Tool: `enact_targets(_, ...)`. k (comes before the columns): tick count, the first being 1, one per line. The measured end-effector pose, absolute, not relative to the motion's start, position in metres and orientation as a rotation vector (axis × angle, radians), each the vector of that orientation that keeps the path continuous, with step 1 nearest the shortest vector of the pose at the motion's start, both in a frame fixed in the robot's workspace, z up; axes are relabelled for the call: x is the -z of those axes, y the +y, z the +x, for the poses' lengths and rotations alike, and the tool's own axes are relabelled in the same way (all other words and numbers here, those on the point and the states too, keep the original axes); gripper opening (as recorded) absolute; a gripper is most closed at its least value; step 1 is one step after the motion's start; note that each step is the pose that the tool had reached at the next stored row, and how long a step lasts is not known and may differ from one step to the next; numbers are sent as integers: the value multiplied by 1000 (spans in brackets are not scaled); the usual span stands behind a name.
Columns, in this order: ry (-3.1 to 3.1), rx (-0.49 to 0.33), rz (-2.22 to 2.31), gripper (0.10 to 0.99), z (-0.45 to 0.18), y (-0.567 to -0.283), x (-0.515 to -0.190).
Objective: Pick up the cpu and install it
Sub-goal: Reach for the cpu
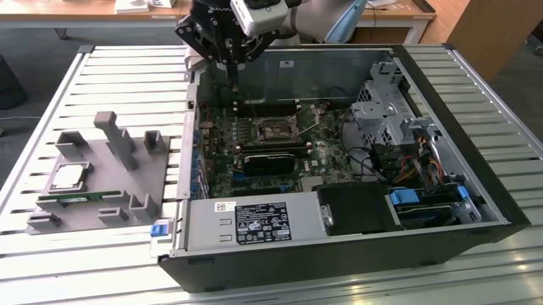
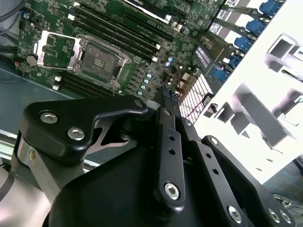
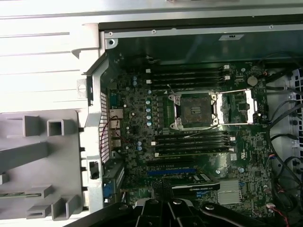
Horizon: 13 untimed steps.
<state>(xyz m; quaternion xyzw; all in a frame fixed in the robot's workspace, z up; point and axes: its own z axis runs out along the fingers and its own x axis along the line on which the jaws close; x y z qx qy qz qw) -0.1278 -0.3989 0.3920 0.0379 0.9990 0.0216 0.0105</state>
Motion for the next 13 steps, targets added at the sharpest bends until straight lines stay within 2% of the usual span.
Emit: enact_targets(13,3122,-67,119,106,-131,-399,-391)
